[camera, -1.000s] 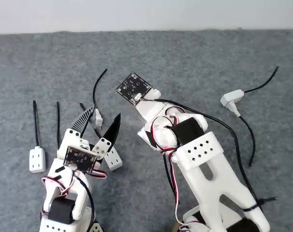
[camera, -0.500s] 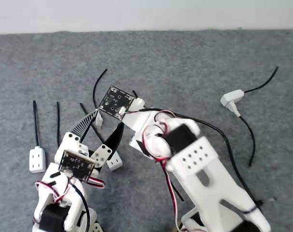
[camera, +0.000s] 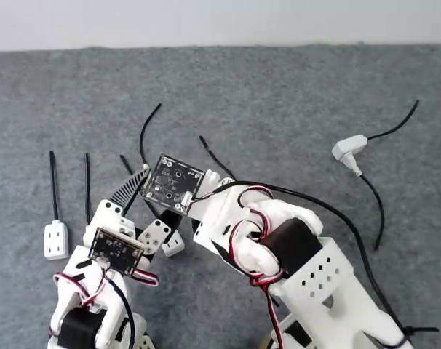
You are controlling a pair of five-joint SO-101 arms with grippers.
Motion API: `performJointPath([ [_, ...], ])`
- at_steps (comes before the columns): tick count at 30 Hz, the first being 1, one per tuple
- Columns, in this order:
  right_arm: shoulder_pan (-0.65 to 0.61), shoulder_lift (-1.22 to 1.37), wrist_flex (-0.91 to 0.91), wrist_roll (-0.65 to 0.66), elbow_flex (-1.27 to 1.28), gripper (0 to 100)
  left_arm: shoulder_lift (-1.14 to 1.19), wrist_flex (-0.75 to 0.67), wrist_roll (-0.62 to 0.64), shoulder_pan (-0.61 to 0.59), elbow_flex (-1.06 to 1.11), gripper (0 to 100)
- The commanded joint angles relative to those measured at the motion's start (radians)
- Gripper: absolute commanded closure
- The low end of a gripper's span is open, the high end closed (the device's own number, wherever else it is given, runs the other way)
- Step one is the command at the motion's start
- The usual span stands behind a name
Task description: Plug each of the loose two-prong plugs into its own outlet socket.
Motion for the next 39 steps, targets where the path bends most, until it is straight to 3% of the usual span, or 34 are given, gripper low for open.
performJointPath([
  [1, -0.010, -0.036, 0.002, 0.011, -0.071, 99.0, -0.017, -0.011, 0.006, 0.040, -0.005, 77],
  [15, -0.015, -0.041, 0.125, -0.017, -0.207, 99.0, -0.015, -0.176, -0.037, 0.048, 0.153, 77],
  [33, -0.002, -0.039, 0.183, -0.040, -0.227, 99.0, -0.015, -0.183, -0.038, 0.046, 0.168, 77],
  [39, 0.084, -0.007, 0.269, -0.006, -0.212, 99.0, -0.015, -0.295, -0.028, -0.121, 0.177, 77],
])
